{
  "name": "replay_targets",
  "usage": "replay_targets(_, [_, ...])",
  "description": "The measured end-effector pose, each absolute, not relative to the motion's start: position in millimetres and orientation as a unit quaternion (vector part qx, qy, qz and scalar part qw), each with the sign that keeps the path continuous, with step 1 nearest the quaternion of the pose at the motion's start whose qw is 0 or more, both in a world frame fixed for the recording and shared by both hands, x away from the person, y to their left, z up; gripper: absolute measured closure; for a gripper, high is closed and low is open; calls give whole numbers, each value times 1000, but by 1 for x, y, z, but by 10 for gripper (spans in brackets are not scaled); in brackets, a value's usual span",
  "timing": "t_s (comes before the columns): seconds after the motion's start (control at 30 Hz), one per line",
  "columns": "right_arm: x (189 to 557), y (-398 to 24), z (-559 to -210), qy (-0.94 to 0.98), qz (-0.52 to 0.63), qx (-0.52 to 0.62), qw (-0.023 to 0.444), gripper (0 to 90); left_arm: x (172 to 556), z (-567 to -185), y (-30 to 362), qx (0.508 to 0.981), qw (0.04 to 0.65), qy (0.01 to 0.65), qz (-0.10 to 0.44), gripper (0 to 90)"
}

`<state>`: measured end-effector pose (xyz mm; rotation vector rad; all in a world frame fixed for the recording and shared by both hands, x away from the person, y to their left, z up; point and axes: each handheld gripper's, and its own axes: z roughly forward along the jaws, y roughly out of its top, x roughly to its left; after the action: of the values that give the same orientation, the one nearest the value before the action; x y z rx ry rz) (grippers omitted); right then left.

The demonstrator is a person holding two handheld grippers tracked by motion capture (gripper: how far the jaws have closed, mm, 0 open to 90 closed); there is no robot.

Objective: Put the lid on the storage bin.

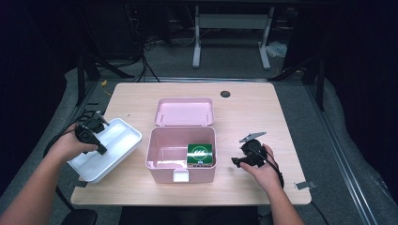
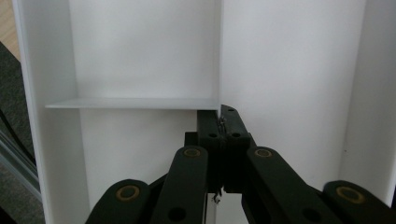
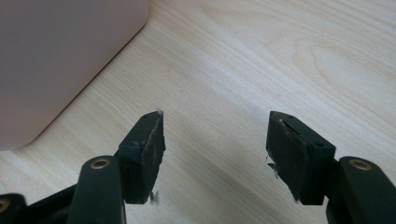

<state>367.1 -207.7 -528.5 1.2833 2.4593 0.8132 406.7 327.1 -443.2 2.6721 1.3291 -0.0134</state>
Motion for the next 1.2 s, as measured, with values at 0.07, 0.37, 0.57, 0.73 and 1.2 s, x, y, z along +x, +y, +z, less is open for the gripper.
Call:
replay_targets(0.07, [367,-208,-529,845,278,440,126,366,406,-439,328,893,80,443,-2,894])
replay_targets(0.37, [367,-207,-530,844,278,441,126,365,403,-417,328,912,88,401,13,894])
replay_targets(0.57, [367,-207,-530,844,279,441,125,365,403,-402,320,927,92,363,22,893])
replay_targets(0.73, [367,-208,-530,844,282,440,123,365,403,-389,311,935,99,340,28,894])
replay_targets(1.2, [367,-208,-530,842,284,441,128,365,407,-369,276,948,104,298,41,893])
